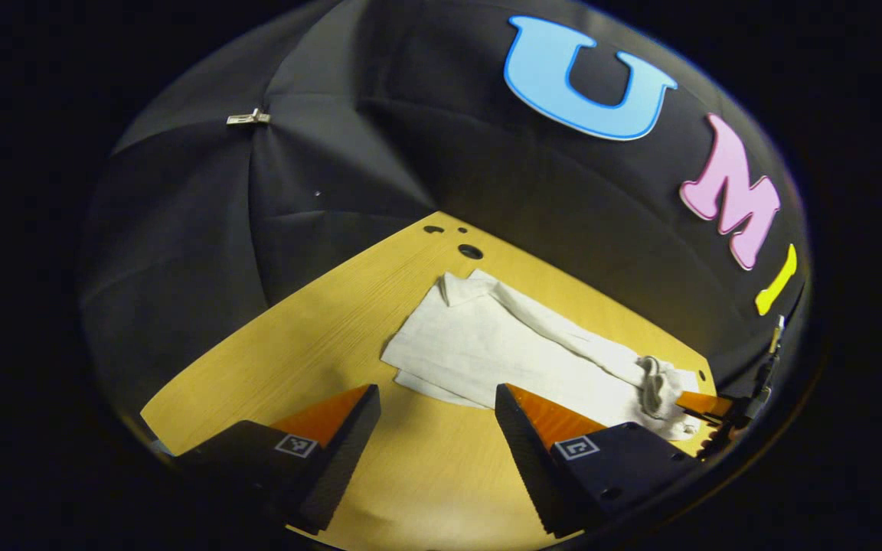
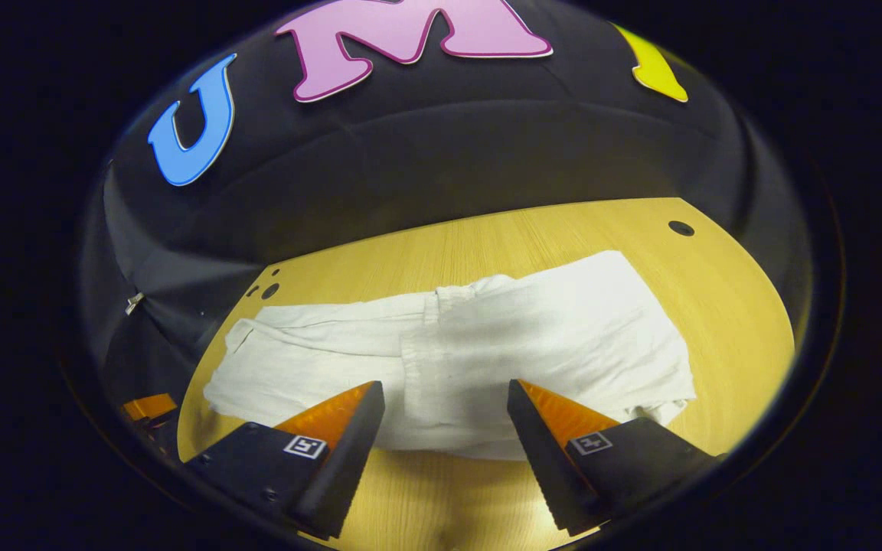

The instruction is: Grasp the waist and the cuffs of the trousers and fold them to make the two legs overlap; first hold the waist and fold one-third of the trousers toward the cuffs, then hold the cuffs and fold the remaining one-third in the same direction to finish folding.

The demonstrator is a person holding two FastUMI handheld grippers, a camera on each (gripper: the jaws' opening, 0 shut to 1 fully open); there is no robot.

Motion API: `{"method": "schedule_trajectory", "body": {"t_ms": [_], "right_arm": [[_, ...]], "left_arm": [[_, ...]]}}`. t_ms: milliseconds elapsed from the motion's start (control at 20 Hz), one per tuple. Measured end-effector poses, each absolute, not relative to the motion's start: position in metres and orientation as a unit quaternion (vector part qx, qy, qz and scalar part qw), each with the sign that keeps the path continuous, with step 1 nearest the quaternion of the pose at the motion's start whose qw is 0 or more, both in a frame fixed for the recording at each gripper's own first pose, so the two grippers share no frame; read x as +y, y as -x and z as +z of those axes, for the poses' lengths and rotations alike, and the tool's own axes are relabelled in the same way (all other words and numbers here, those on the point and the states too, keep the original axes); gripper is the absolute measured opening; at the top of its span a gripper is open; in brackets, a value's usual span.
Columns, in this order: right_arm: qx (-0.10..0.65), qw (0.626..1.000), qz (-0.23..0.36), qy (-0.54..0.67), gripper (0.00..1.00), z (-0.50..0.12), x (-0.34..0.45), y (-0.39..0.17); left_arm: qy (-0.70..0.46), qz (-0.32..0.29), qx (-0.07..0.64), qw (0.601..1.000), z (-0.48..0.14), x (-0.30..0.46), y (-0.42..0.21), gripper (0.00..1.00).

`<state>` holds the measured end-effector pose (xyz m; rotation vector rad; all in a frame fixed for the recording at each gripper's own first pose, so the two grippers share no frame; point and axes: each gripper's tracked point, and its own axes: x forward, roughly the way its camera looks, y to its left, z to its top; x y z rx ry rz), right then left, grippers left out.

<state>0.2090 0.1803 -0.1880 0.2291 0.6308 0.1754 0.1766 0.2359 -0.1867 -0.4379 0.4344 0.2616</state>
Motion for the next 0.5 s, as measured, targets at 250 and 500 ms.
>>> {"method": "schedule_trajectory", "body": {"t_ms": [250,500], "right_arm": [[0.327,0.934,0.059,-0.133,0.99,-0.173,0.135,-0.144],[0.343,0.931,0.041,-0.12,0.98,-0.161,0.092,-0.078]], "left_arm": [[0.19,0.169,0.223,0.941,-0.212,0.254,-0.226,0.96],[0.191,0.207,0.243,0.928,-0.234,0.268,-0.245,0.92]]}}
